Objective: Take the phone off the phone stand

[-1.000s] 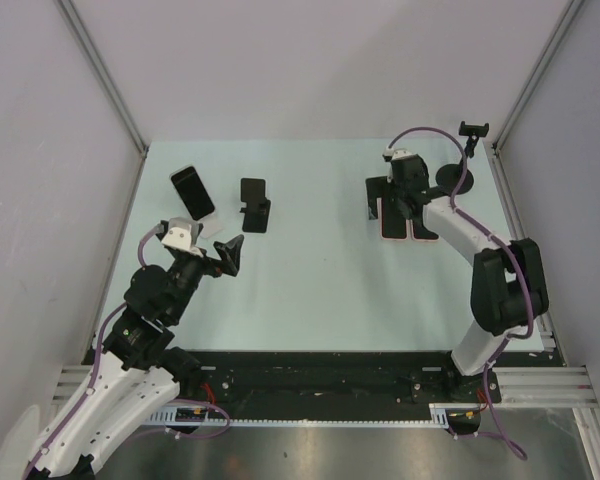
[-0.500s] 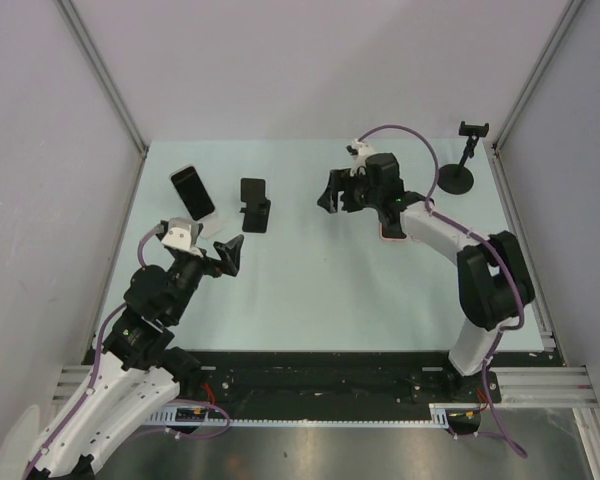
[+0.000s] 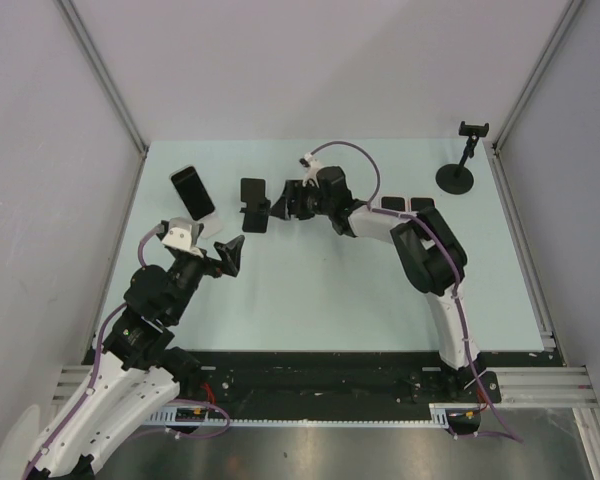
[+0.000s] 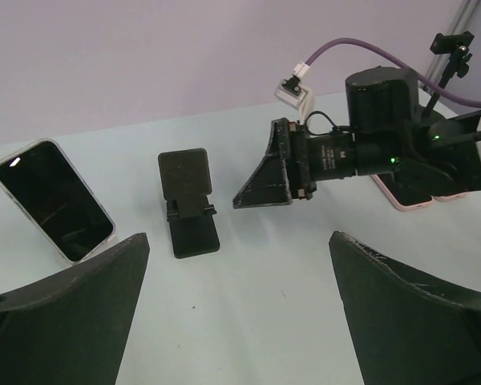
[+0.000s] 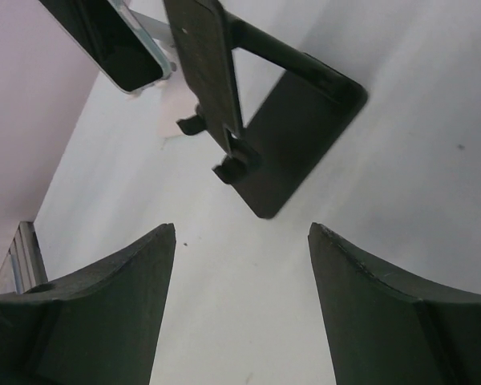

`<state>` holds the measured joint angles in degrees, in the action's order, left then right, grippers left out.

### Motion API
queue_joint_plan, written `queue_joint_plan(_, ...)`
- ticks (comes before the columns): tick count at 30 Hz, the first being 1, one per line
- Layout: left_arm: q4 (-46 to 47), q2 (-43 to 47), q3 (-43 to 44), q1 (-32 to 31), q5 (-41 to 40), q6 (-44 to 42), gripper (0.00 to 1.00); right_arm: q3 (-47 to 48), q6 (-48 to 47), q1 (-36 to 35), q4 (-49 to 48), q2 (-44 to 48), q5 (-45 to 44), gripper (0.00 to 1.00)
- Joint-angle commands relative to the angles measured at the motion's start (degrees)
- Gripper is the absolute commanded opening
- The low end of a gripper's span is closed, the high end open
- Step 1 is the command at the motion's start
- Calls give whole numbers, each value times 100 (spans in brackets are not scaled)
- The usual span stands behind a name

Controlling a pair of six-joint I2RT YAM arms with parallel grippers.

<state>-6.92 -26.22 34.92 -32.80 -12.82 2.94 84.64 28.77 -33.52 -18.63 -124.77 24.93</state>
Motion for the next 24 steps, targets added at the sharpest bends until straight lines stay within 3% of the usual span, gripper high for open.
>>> queue_joint_plan(1,164,3,6,19,131,-136,100,824,269,-172,-650,-398,144,72)
queue_joint_plan(11,165,11,-2,28,183,-127,100,2302,41,-190,-141,-1453,82,68)
queue_joint_plan(14,156,11,-11,28,183,-127,100,2592,-30,-155,-106,-1673,214,59)
queue_joint_plan(17,164,3,-11,19,183,-118,100,2584,-21,-103,-184,-1691,381,44)
queue_joint_plan(18,164,3,-11,28,183,-118,100,2549,-21,-59,-228,-1682,468,34)
queue_joint_plan(24,164,-33,-20,19,192,-118,100,1890,-135,196,-712,-1226,776,0)
